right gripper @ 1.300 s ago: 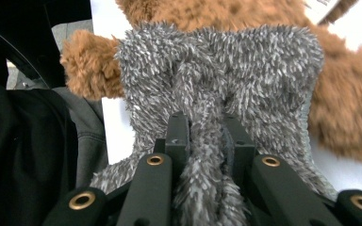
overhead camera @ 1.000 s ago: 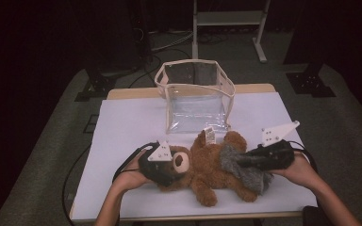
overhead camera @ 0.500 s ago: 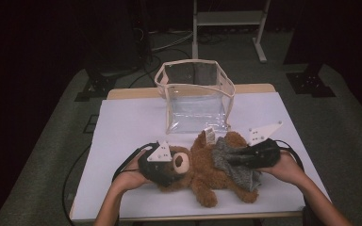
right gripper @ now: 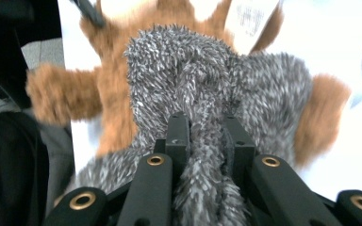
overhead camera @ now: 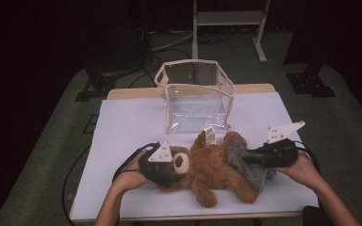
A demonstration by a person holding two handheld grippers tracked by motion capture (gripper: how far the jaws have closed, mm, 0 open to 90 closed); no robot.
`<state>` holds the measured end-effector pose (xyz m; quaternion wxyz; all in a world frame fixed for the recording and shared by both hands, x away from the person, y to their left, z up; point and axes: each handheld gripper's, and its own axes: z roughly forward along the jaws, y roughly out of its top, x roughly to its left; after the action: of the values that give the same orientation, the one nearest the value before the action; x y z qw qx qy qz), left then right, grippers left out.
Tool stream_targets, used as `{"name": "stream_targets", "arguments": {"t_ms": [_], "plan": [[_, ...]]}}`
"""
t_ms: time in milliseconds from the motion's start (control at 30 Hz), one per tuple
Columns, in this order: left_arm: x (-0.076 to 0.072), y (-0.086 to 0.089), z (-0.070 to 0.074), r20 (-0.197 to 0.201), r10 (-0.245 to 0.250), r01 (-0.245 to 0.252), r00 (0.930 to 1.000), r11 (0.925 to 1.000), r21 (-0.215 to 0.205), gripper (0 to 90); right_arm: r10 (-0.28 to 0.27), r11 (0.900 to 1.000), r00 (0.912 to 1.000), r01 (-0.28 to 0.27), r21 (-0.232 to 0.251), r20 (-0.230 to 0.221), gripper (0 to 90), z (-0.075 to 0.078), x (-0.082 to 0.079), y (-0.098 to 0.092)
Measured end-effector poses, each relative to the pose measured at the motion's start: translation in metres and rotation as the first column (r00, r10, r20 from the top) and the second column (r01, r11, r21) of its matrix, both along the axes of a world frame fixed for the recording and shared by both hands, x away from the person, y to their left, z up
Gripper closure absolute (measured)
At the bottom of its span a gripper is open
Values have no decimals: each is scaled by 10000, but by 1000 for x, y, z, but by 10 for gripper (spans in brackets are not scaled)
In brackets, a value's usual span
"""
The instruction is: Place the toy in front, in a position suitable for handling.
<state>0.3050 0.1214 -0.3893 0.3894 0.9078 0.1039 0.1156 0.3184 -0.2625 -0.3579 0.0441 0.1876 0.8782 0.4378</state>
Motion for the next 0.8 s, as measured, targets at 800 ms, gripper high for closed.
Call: {"name": "stream_targets", "arguments": {"t_ms": [800], "plan": [[3,-2,-1,-93,380,-382,9992,9989,-270,234,988,9948,9950,-984,-248,144,754,10,-8,34]]}}
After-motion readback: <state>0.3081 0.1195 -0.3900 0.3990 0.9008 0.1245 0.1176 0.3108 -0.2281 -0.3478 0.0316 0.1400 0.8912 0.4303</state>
